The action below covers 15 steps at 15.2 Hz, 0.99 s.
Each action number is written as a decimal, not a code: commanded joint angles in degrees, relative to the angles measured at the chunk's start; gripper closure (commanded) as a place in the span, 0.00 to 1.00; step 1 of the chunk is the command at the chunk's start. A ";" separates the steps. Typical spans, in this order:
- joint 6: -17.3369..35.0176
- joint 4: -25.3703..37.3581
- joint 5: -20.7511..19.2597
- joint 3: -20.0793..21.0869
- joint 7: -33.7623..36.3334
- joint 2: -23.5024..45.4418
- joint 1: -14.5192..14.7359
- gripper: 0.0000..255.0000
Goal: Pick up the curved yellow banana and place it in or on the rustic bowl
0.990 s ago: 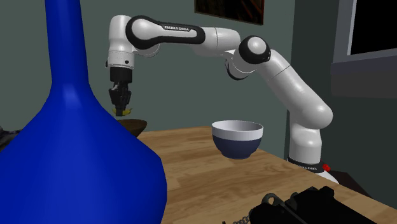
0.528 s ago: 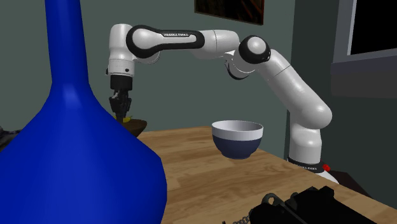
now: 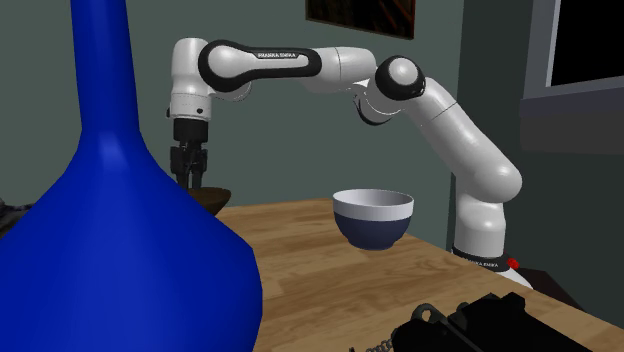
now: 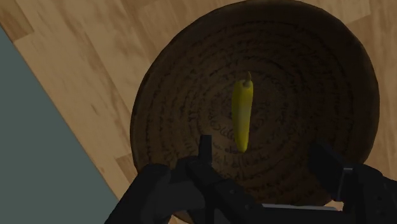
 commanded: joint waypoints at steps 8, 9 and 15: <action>-7.95 9.15 -0.13 -0.10 -0.75 0.77 1.96 0.00; -7.95 9.15 -0.12 -0.11 -0.75 0.77 1.96 0.00; -7.95 9.15 -0.12 -0.11 -0.75 0.77 1.96 0.00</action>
